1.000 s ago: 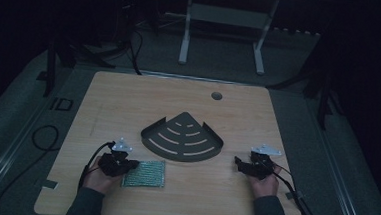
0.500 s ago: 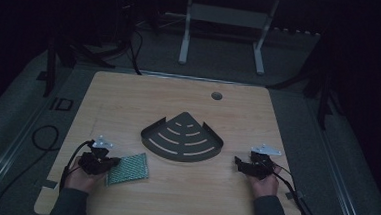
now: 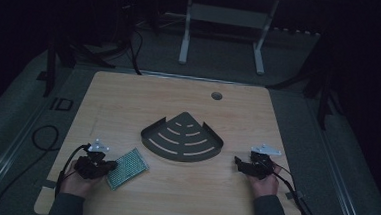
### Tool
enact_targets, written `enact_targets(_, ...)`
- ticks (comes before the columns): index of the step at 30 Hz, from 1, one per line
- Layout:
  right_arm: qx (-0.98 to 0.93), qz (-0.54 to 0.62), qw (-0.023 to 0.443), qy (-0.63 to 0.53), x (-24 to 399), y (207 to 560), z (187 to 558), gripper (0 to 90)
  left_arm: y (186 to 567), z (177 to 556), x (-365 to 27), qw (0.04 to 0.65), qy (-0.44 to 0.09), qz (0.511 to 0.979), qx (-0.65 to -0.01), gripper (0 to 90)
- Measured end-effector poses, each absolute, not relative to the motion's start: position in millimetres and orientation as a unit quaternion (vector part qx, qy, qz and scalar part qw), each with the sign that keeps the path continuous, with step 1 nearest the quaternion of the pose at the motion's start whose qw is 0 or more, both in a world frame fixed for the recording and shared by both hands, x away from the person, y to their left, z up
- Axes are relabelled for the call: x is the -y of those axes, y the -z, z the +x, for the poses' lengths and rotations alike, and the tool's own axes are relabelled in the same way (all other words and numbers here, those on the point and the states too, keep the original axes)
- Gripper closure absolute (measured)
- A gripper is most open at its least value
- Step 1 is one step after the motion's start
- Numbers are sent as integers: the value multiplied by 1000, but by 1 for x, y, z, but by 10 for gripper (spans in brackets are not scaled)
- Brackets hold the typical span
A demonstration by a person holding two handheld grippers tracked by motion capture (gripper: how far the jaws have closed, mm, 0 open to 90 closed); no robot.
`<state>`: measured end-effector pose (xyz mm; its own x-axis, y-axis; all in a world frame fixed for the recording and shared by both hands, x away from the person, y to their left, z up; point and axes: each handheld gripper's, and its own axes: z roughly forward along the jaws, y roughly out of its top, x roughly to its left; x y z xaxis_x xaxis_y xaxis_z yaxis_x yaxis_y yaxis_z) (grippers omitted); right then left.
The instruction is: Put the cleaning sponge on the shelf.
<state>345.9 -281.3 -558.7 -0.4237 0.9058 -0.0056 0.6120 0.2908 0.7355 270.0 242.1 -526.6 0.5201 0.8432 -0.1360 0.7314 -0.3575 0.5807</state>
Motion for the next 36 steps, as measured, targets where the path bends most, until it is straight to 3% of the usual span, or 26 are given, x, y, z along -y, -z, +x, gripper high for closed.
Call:
enact_targets(17,-773,491,218,-338,281,559,346,251,506,308,-229,285,-89,854,-427,748)
enact_targets(36,-773,490,218,-338,281,559,346,251,503,337,-229,239,-47,893,-379,773)
